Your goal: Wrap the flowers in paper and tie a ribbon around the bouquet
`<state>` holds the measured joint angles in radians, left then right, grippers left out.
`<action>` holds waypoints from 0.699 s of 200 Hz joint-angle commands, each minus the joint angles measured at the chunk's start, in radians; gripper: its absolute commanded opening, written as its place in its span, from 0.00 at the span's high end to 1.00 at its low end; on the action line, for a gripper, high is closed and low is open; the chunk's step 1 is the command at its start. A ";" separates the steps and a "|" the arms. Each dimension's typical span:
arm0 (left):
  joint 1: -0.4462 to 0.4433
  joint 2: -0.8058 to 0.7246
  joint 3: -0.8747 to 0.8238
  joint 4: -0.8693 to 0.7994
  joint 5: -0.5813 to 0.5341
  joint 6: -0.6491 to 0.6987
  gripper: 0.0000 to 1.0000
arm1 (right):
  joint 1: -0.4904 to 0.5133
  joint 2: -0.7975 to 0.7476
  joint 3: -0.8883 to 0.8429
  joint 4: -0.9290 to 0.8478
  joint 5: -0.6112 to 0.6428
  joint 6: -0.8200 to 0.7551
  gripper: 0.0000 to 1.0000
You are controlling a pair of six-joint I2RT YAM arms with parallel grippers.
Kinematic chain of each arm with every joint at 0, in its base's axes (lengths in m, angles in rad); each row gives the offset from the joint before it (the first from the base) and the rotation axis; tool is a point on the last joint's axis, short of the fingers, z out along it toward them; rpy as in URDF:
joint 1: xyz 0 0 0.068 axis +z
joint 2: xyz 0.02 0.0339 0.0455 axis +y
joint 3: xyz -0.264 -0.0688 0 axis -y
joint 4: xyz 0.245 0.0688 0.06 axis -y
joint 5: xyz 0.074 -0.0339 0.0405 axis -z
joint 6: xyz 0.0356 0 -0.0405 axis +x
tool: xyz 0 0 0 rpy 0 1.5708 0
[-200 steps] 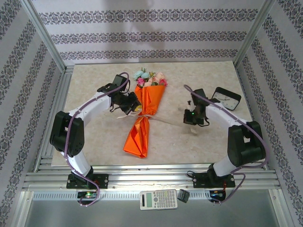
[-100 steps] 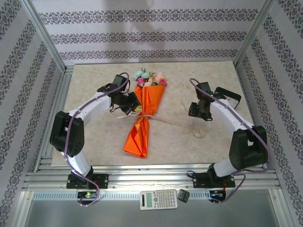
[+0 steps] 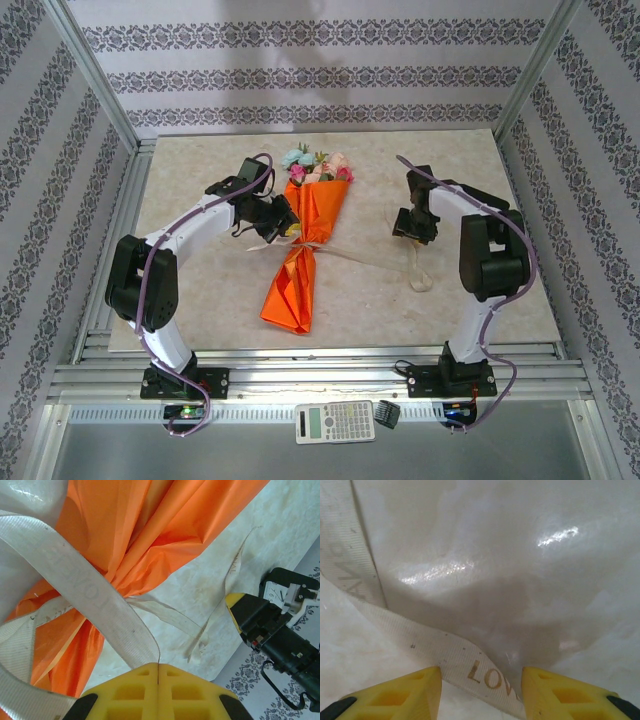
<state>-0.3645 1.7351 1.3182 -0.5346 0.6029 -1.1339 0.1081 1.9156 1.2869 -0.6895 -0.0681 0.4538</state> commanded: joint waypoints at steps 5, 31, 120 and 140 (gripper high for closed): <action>0.006 -0.028 0.012 -0.016 0.020 0.000 1.00 | -0.012 0.048 0.066 -0.048 0.018 -0.017 0.54; 0.006 -0.028 0.014 -0.013 0.021 -0.004 1.00 | -0.017 0.082 0.067 -0.046 -0.007 -0.027 0.68; 0.006 -0.046 0.016 -0.024 0.003 0.054 1.00 | 0.036 -0.047 0.075 0.027 0.026 -0.046 1.00; 0.005 -0.065 -0.003 0.011 -0.017 0.098 1.00 | 0.077 -0.092 0.141 0.034 -0.027 -0.055 1.00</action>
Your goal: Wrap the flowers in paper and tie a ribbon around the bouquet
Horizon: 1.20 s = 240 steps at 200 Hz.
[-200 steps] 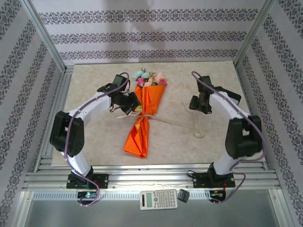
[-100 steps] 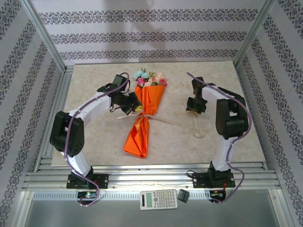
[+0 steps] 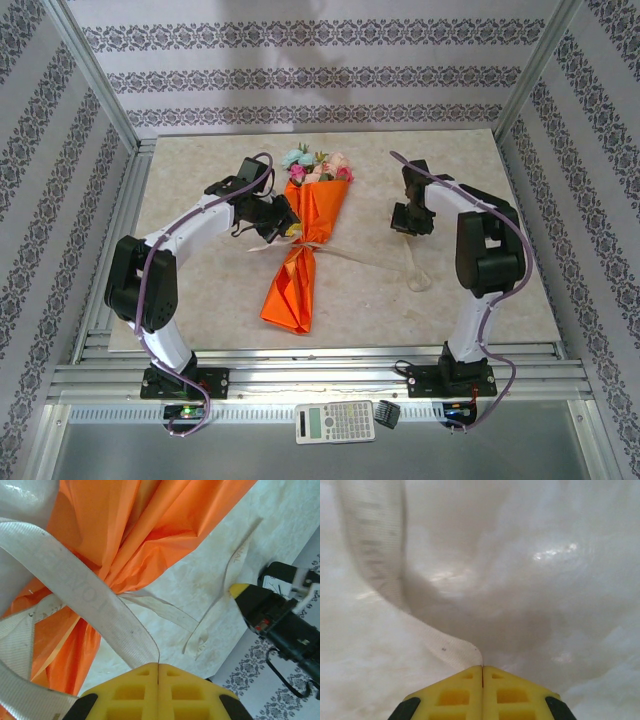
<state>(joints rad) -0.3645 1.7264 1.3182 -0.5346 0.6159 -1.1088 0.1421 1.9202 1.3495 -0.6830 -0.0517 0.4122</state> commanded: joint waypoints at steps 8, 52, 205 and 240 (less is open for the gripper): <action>0.002 -0.065 -0.018 0.033 -0.039 0.094 1.00 | 0.064 -0.106 0.117 0.032 -0.080 -0.015 1.00; -0.040 -0.123 -0.161 0.270 -0.124 0.243 1.00 | 0.213 -0.040 0.430 0.060 -0.324 0.066 1.00; -0.238 -0.251 -0.685 1.005 -0.402 0.733 1.00 | 0.590 0.609 1.293 0.015 -0.840 0.167 1.00; -0.240 -0.238 -0.688 1.016 -0.401 0.734 1.00 | 0.649 0.608 1.204 -0.034 -0.935 0.088 1.00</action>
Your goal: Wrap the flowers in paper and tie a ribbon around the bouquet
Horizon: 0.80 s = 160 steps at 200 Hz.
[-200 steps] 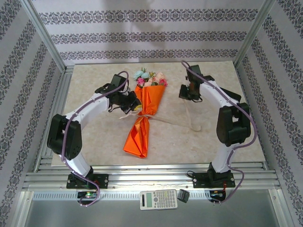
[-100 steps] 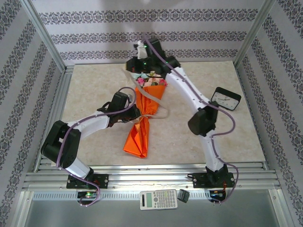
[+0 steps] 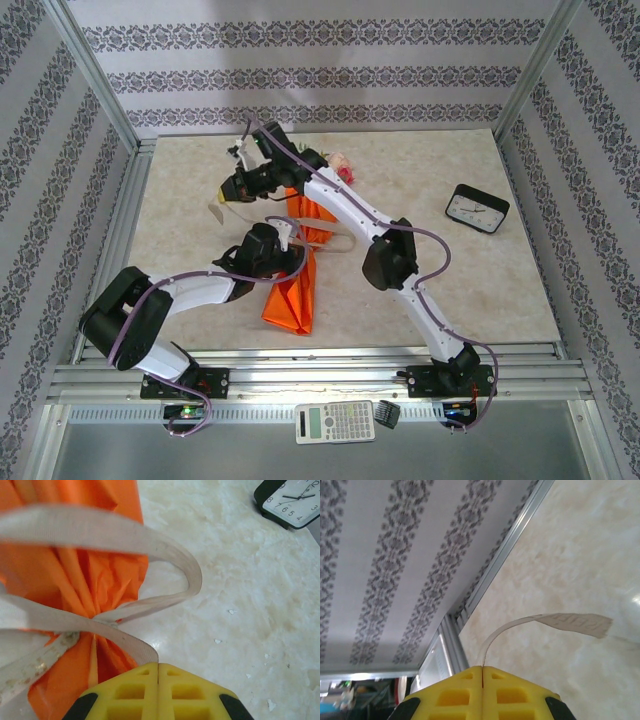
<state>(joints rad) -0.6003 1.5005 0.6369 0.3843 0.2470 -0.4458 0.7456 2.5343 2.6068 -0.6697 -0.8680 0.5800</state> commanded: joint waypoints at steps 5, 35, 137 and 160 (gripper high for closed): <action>-0.004 -0.012 -0.006 0.100 -0.030 0.070 1.00 | 0.052 -0.009 -0.064 -0.057 -0.126 -0.095 1.00; -0.004 -0.011 -0.005 0.105 -0.025 0.072 1.00 | 0.084 -0.063 -0.217 -0.098 -0.135 -0.179 1.00; 0.000 -0.038 0.043 -0.002 0.014 -0.007 1.00 | -0.020 -0.251 -0.212 -0.126 0.236 -0.147 0.52; 0.037 -0.055 0.097 -0.107 0.053 -0.084 1.00 | -0.052 -0.435 -0.416 -0.047 0.534 -0.077 0.52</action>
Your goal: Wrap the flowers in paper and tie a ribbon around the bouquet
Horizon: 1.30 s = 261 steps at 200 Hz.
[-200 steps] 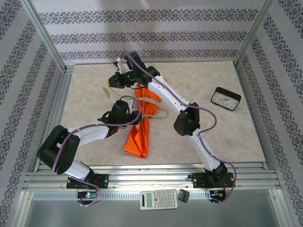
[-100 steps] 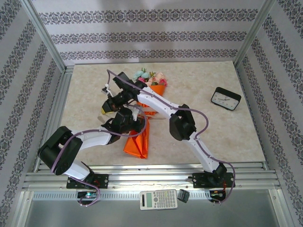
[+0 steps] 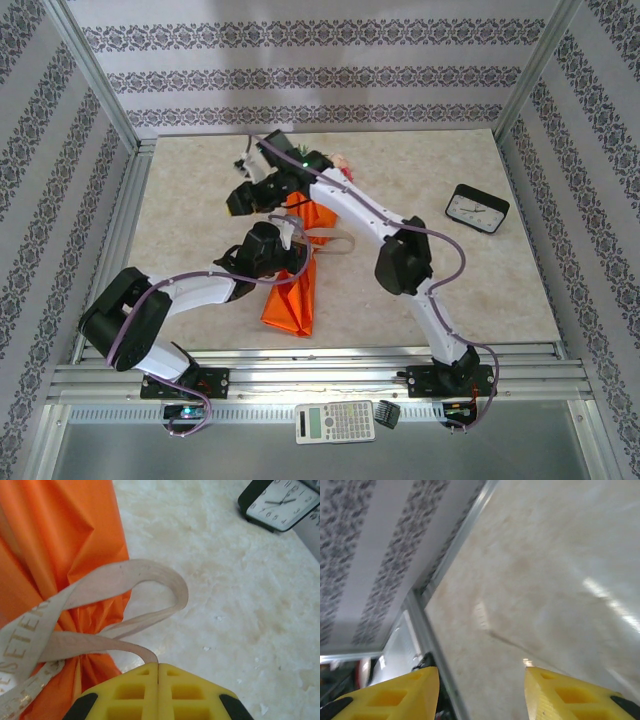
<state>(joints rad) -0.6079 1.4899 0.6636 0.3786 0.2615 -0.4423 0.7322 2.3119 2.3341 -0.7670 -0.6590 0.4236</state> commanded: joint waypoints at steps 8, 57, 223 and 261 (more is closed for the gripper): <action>0.066 -0.047 0.089 -0.142 0.065 -0.115 1.00 | -0.054 -0.288 -0.256 0.100 0.403 0.123 0.53; 0.219 -0.020 0.219 -0.310 0.273 -0.252 1.00 | -0.061 -0.644 -0.747 0.225 0.738 0.323 0.65; 0.478 0.383 0.502 -0.377 0.649 -0.443 1.00 | 0.388 -0.092 -0.464 0.154 0.878 0.561 0.56; 0.491 0.423 0.509 -0.345 0.679 -0.466 1.00 | 0.389 0.032 -0.339 0.153 0.898 0.591 0.51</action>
<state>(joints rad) -0.1341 1.8820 1.1507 -0.0078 0.8978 -0.8806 1.1233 2.2852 1.9205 -0.5919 0.1955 0.9634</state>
